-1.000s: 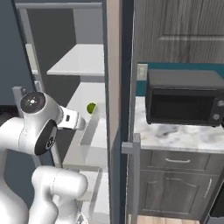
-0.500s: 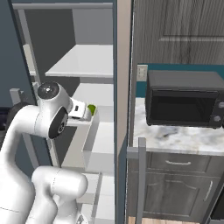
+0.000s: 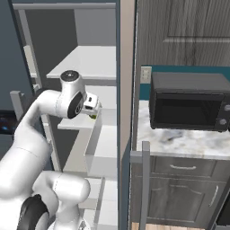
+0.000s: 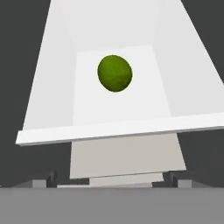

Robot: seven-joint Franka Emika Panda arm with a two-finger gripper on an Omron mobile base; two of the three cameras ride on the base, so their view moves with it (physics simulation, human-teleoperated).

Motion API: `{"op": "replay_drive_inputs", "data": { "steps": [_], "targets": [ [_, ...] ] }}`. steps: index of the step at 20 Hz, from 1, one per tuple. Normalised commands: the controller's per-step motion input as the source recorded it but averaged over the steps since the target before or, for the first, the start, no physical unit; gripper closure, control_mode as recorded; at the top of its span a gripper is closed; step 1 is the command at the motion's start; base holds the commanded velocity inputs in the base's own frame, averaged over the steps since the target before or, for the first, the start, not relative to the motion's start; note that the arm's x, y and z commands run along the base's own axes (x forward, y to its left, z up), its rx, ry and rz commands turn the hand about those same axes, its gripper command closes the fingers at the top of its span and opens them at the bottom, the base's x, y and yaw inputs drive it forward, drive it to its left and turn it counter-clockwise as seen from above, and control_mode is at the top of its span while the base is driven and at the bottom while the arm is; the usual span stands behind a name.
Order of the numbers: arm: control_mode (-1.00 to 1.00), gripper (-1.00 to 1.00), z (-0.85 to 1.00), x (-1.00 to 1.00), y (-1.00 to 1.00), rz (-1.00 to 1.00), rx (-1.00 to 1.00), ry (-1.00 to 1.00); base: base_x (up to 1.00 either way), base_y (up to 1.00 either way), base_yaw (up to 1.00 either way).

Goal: Grab the garlic and lime from the fridge, place them in the blender, close the lid, and turn on the blender to create a marinade.

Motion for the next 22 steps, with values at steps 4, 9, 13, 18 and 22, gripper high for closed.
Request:
{"op": "replay_drive_inputs", "data": {
  "steps": [4,9,13,18,22],
  "targets": [
    [-1.0,-1.0,-0.79,0.57,0.0,0.0,0.0,0.05,0.0,0.0,0.0],
    [-1.0,-1.0,-0.64,0.53,0.08,0.0,0.0,-0.02,0.0,0.0,0.0],
    [-1.0,-1.0,-0.34,0.54,0.1,0.0,0.0,-0.1,0.0,0.0,0.0],
    [-1.0,-1.0,-0.15,0.42,0.01,0.0,0.0,-0.12,0.0,0.0,0.0],
    [-1.0,-1.0,-0.06,0.28,0.0,0.0,0.0,-0.06,0.0,0.0,0.0]
  ]
}}
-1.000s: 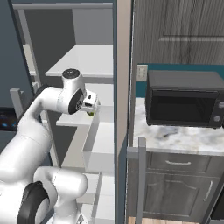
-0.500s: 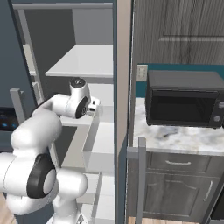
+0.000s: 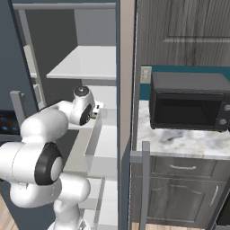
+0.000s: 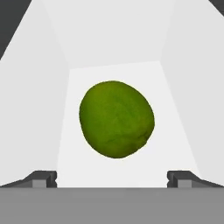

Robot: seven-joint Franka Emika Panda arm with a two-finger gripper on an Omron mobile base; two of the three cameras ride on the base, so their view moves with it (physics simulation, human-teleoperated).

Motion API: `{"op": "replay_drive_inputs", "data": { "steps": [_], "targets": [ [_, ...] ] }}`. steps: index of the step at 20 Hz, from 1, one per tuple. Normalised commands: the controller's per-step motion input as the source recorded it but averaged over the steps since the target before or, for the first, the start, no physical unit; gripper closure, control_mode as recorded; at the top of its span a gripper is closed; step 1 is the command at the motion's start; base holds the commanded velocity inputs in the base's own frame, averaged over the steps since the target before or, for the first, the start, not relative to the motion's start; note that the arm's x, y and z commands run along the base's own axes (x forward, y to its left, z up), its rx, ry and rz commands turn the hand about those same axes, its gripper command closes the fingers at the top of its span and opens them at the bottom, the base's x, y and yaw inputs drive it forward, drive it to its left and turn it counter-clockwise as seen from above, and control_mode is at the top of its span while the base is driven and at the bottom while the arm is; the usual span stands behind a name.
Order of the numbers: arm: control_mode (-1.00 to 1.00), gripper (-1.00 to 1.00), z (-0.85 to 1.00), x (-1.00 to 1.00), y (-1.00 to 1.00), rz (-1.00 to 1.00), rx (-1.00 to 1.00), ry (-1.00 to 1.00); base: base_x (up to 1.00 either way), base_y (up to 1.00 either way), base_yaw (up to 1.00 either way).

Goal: Grab the garlic and lime from the fridge, place them in the blender, close the lid, and turn on the blender to create a marinade.

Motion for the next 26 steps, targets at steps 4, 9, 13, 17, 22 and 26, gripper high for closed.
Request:
{"op": "replay_drive_inputs", "data": {
  "steps": [4,9,13,17,22,26],
  "targets": [
    [-1.0,-1.0,-0.04,0.31,0.0,0.0,0.0,-0.04,0.0,0.0,0.0],
    [-1.0,-1.0,-0.07,0.32,0.0,0.0,0.0,-0.01,0.0,0.0,0.0],
    [-1.0,-1.0,-0.05,0.23,0.0,0.0,0.0,0.0,0.0,0.0,0.0],
    [-1.0,-1.0,-0.13,0.26,0.0,0.0,0.0,0.0,0.0,0.0,0.0],
    [-1.0,1.0,-0.53,-0.03,0.0,0.0,-0.05,0.02,0.0,0.0,0.0],
    [-1.0,1.0,-0.36,0.0,0.0,0.0,-0.02,0.0,0.0,0.0,0.0]
  ]
}}
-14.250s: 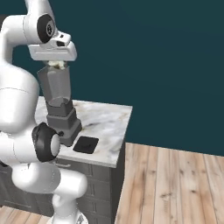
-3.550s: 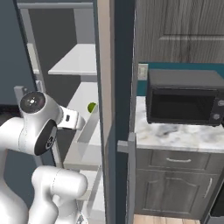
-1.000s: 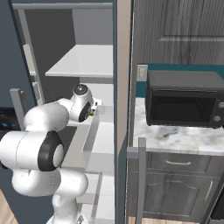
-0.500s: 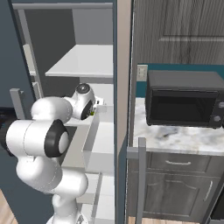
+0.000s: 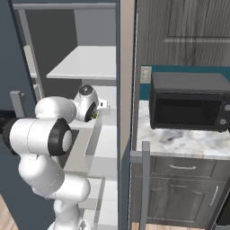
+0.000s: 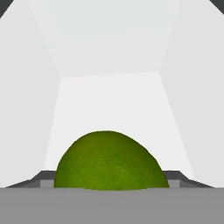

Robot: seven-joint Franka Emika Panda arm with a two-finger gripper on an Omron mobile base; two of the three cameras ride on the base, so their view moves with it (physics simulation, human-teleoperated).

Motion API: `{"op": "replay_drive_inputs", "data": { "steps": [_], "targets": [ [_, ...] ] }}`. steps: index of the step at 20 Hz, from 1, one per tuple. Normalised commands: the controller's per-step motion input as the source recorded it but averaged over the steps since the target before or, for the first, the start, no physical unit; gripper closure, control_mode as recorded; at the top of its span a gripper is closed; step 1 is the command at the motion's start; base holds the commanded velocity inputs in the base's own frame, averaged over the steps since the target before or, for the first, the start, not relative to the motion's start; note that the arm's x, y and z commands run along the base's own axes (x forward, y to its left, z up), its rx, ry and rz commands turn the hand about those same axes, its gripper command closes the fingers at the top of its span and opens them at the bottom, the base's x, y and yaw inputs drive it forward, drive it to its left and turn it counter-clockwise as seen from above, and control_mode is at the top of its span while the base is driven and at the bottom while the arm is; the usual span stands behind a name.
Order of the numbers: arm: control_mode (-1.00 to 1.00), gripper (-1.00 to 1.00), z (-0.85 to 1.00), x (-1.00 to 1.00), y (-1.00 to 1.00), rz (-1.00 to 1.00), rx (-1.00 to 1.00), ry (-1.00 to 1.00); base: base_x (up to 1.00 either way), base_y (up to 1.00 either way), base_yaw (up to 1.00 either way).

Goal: Grab the garlic and lime from the fridge, place them in the blender, close the lid, and turn on the blender to create a marinade.

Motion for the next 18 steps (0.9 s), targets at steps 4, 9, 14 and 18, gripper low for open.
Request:
{"op": "replay_drive_inputs", "data": {
  "steps": [4,9,14,18],
  "targets": [
    [-1.0,1.0,0.0,-0.09,0.0,0.0,0.0,-0.02,0.0,0.0,0.0],
    [-1.0,1.0,0.06,-0.77,-0.01,0.0,0.0,-0.04,0.0,0.0,0.0],
    [-1.0,1.0,0.63,-1.0,0.0,0.0,0.0,-0.05,0.0,0.0,0.0],
    [-1.0,1.0,1.0,-1.0,0.0,0.0,0.0,0.0,0.0,0.0,0.0]
  ]
}}
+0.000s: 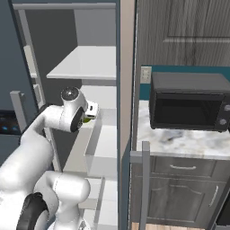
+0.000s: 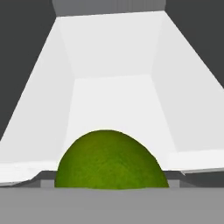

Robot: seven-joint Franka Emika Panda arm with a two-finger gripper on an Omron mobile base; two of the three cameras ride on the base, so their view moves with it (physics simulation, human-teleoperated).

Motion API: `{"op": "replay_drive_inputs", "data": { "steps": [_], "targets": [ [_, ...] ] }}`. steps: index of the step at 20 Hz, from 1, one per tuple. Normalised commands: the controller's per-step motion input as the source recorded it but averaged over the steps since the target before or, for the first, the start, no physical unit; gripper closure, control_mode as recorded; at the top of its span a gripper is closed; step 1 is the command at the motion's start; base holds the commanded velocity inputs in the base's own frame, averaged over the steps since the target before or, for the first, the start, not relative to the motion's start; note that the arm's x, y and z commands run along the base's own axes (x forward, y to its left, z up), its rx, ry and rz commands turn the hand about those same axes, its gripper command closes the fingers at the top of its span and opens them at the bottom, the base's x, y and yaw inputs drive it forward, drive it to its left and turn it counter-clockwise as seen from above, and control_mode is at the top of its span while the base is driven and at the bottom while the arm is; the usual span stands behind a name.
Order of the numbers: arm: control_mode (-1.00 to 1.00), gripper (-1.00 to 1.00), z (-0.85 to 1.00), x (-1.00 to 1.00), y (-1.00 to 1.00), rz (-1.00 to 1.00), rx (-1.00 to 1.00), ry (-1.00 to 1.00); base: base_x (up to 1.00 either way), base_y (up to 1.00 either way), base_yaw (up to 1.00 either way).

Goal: Grab the garlic and lime from the fridge, place them in the blender, close the lid, and turn on the blender to create a marinade.

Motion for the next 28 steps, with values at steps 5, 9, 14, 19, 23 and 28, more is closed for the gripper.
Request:
{"op": "replay_drive_inputs", "data": {
  "steps": [5,9,14,19,23,28],
  "targets": [
    [-1.0,1.0,0.99,-1.0,0.0,0.0,0.0,0.07,0.0,0.0,0.0],
    [-1.0,1.0,0.85,-1.0,0.0,0.0,-0.01,0.1,0.0,0.0,0.0],
    [-1.0,1.0,0.85,-0.75,0.03,-0.03,-0.06,-0.03,0.0,0.0,0.0],
    [-1.0,1.0,0.59,-0.48,0.0,-0.03,-0.01,-0.29,0.0,0.0,0.0],
    [-1.0,1.0,0.02,-0.06,0.0,0.0,0.0,-0.05,0.0,0.0,0.0],
    [1.0,1.0,0.0,-0.34,0.0,0.02,0.0,0.0,-0.2,0.0,0.01]
  ]
}}
